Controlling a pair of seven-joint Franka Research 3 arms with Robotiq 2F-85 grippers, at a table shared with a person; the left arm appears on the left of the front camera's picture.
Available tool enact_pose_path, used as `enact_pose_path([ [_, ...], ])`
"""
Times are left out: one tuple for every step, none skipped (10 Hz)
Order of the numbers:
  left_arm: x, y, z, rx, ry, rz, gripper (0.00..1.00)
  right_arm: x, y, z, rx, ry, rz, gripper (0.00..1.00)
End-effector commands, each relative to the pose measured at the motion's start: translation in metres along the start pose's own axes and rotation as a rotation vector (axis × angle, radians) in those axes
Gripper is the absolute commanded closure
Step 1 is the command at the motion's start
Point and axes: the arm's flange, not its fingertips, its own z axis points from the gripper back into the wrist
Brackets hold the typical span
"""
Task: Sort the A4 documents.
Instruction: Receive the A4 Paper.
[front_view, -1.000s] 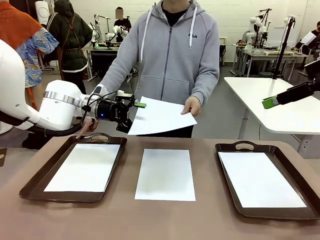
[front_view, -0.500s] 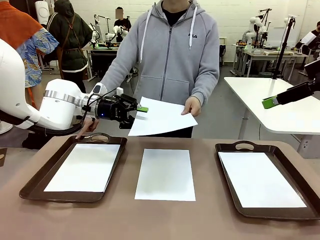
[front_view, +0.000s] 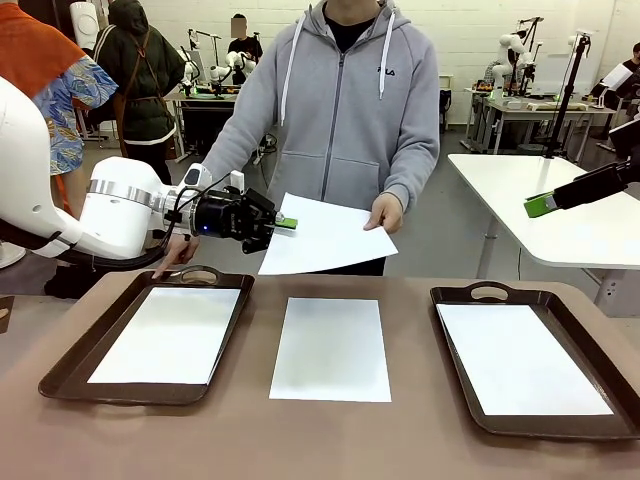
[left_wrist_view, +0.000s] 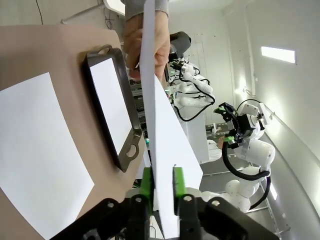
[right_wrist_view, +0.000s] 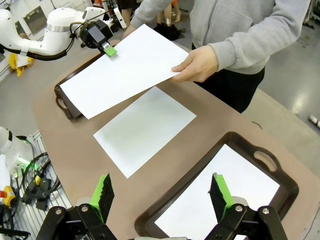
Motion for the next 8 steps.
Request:
enact_pose_path([
  [-0.0024, -0.0011, -0.0038, -0.007, -0.029, -0.030, 0.96, -0.0008, -0.0005, -0.0021, 0.010, -0.002, 0.001, 0.00],
  [-0.0029, -0.0010, -0.0037, -0.007, -0.027, -0.029, 1.00, -0.0008, -0.0005, -0.0021, 0.010, -0.002, 0.001, 0.00],
  [-0.0031, -0.0010, -0.0036, -0.011, -0.023, -0.028, 1.00, -0.0008, -0.0005, -0.0021, 0.010, -0.002, 0.001, 0.00],
  [-0.0032, -0.0011, -0.0034, -0.012, -0.019, -0.027, 1.00, -0.0008, -0.0005, -0.0021, 0.010, -0.002, 0.001, 0.00],
  [-0.0034, -0.0009, -0.0031, -0.013, -0.017, -0.025, 1.00, -0.0008, -0.0005, -0.0021, 0.010, -0.002, 0.001, 0.00],
  [-0.0038, -0.0005, -0.0031, -0.015, -0.017, -0.022, 1.00, -0.0008, -0.0005, -0.0021, 0.010, -0.002, 0.001, 0.00],
  [-0.0060, -0.0031, -0.0025, -0.023, -0.025, -0.032, 1.00, -0.0008, -0.0005, -0.0021, 0.010, -0.002, 0.001, 0.00],
  [-0.0111, -0.0104, -0.0004, -0.032, -0.010, -0.039, 1.00, -0.0008, -0.0005, -0.0021, 0.010, -0.002, 0.001, 0.00],
])
